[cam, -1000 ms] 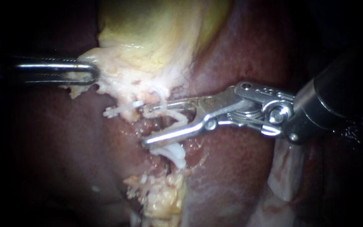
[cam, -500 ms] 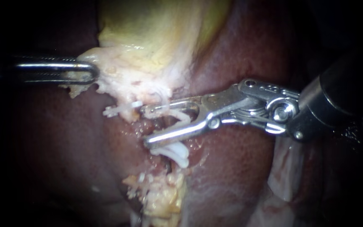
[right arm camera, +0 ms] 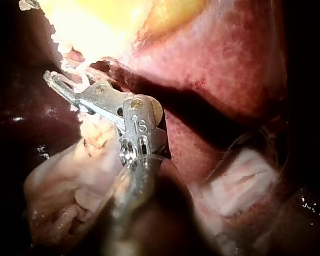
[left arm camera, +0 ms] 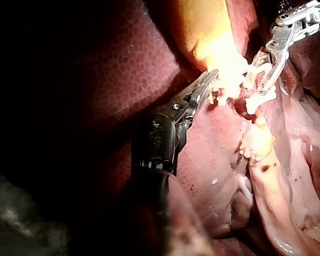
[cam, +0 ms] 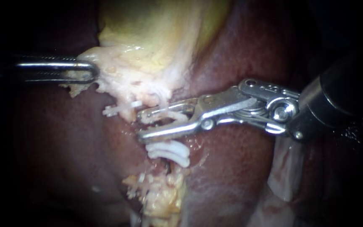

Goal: Clipping third clip right tube

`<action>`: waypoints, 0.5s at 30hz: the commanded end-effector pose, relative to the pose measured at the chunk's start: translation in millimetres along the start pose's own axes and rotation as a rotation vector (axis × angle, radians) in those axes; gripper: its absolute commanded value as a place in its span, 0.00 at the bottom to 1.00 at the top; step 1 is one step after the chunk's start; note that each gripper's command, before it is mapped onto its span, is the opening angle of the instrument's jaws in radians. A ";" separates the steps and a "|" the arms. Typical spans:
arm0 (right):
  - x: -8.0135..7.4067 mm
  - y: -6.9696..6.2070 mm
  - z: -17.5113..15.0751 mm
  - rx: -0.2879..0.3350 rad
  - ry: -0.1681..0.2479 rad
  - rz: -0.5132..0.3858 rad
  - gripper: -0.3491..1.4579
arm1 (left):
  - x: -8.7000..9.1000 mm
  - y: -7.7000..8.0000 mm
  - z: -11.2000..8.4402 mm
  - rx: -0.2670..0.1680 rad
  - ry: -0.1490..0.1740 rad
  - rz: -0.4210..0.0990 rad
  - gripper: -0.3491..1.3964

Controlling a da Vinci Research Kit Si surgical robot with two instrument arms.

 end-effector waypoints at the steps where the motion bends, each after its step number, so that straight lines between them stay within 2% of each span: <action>1: 0.0 0.0 -0.1 0.000 0.000 -0.001 0.17 | 0.0 0.0 0.0 0.000 0.000 0.000 0.00; 8: 0.0 0.0 -0.1 0.001 0.002 -0.001 0.00 | 0.0 -0.1 0.0 0.000 0.000 0.000 0.00; 15: -0.1 0.1 -0.2 -0.003 -0.002 -0.002 0.00 | 0.0 -0.1 0.0 -0.003 -0.001 0.000 0.00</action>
